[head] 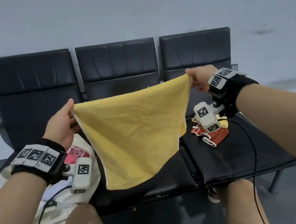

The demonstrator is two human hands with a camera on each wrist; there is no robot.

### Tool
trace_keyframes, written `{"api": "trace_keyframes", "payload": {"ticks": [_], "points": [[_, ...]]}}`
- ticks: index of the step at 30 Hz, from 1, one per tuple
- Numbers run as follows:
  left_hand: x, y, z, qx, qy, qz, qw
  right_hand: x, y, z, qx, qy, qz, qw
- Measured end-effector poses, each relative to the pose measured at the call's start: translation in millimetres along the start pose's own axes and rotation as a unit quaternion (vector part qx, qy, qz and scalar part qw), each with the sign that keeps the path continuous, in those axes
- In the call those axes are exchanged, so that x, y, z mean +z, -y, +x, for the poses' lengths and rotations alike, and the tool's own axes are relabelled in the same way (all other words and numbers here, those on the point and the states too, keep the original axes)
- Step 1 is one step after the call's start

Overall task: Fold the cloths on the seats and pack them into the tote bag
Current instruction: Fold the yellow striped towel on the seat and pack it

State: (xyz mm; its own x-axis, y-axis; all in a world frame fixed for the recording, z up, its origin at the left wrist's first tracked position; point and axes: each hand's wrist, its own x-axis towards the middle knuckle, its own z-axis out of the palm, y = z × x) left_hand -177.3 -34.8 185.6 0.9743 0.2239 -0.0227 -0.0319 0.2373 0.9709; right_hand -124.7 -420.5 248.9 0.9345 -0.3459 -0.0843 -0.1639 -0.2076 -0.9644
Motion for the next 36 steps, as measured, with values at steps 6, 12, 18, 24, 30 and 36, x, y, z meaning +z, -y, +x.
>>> {"api": "trace_keyframes", "payload": {"ticks": [6,12,18,24,30,36], "points": [[-10,-8,-2,0.032,0.012,0.044,0.998,3,-4,2,0.019,-0.016,-0.004,1.000],[3,-1,-1,0.083,0.017,0.134,0.987,14,-24,21,0.060,-0.005,-0.022,0.998],[2,6,26,0.107,0.000,0.182,0.977,42,-41,56,0.133,0.060,0.019,0.989],[7,19,69,0.093,-0.028,0.226,0.969,78,-41,102,0.142,0.064,0.059,0.986],[24,4,127,0.134,-0.064,0.197,0.969,99,-16,153,0.046,0.054,0.110,0.991],[24,5,140,0.194,-0.050,0.223,0.954,95,-20,145,-0.026,0.013,0.134,0.991]]}}
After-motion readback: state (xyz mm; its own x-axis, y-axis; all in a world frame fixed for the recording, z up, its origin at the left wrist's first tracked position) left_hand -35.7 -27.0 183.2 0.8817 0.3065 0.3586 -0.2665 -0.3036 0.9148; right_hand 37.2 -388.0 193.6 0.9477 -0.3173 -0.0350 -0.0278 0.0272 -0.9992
